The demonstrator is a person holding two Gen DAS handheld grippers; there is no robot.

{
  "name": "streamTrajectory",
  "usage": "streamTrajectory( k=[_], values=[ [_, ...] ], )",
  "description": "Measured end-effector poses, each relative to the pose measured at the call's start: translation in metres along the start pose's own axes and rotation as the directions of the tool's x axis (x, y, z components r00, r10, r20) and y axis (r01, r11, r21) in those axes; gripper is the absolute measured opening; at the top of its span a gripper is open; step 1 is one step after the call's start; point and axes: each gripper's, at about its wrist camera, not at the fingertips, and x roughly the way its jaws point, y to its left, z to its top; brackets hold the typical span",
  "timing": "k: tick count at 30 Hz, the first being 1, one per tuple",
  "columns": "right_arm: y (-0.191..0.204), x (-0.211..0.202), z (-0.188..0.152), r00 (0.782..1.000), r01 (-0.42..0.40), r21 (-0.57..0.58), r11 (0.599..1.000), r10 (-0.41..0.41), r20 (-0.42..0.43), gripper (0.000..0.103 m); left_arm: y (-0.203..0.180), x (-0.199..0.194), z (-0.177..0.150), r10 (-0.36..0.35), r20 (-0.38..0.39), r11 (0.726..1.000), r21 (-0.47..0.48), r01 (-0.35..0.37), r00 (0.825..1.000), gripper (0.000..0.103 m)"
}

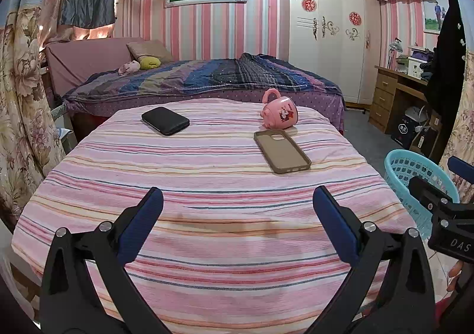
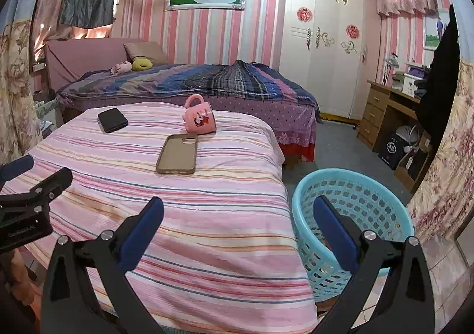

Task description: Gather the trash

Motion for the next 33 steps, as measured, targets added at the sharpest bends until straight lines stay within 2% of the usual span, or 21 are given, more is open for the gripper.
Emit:
streamTrajectory(
  k=[21, 33],
  values=[
    [0.005, -0.003, 0.004, 0.999, 0.017, -0.003, 1.000, -0.017, 0.042, 0.098, 0.002, -0.009, 0.002, -0.013, 0.041, 1.000, -0.002, 0.013, 0.999, 0.098],
    [0.005, -0.003, 0.005, 0.999, 0.022, -0.006, 1.000, -0.022, 0.044, 0.098, 0.011, -0.006, 0.002, -0.022, 0.023, 0.999, -0.035, 0.023, 0.999, 0.098]
  ],
)
